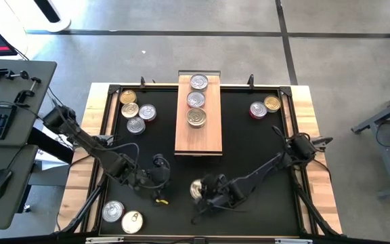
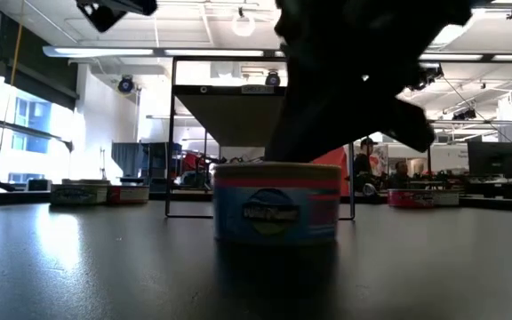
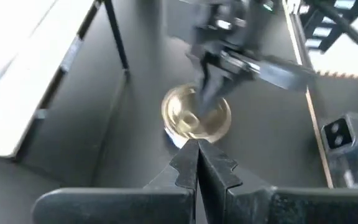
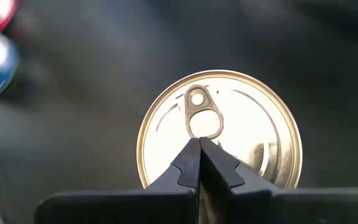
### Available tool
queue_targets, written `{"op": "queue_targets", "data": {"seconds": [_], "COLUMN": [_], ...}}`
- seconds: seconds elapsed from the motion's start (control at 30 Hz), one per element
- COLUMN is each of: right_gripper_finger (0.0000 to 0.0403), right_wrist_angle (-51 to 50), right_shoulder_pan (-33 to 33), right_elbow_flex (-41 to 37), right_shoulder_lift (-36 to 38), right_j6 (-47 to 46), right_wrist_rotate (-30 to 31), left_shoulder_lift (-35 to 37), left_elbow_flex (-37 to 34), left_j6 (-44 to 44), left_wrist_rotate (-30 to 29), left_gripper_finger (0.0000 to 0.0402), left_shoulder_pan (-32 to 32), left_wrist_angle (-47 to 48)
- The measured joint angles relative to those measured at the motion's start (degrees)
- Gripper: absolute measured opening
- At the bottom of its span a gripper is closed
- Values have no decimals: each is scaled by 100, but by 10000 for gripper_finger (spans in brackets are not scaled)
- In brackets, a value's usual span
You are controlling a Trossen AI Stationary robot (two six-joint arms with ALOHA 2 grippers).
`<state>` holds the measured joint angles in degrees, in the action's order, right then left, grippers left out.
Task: Stack canned seafood by type on shelf
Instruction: Stack the blue pink tuna can on top of the blue pink tuna can on the shelf
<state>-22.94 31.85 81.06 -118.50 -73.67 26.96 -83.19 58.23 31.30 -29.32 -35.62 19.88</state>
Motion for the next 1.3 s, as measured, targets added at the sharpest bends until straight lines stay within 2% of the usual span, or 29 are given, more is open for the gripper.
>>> {"op": "queue_targets", "data": {"seconds": [0.23, 0.33, 0.5, 0.63, 0.7, 0.8, 0.9, 1.0, 1.3], "right_gripper_finger": [0, 0, 0, 0, 0, 0, 0, 0, 0], "right_wrist_angle": [435, 282, -663, -1805, -2013, -1675, -1335, -1102, -249], "right_shoulder_pan": [250, 266, 482, 682, 693, 661, 559, 439, 226], "right_elbow_flex": [28, 273, 575, 575, 507, 184, -81, -317, -733], "right_shoulder_lift": [-26, 38, 492, 655, 662, 662, 660, 659, 599], "right_j6": [451, 829, 1210, 868, 671, 462, 254, 158, 207], "right_wrist_rotate": [-61, -54, -68, -221, -435, -695, -609, -673, -1093], "left_shoulder_lift": [-929, -1293, -1330, -1597, -1880, -2287, -2597, -2739, -2829], "left_elbow_flex": [-314, -314, -313, -311, -314, -314, -280, -228, -235], "left_j6": [445, 438, 653, 568, 637, 799, 812, 808, 753], "left_wrist_rotate": [21, 187, 175, 286, 454, 823, 1047, 1082, 1075], "left_gripper_finger": [0, 0, 0, 0, 0, 0, 0, 0, 0], "left_shoulder_pan": [-211, -289, -356, -336, -253, -107, 1, 49, 200], "left_wrist_angle": [-1763, -2016, -1997, -1919, -2056, -2358, -2596, -2900, -2931]}}
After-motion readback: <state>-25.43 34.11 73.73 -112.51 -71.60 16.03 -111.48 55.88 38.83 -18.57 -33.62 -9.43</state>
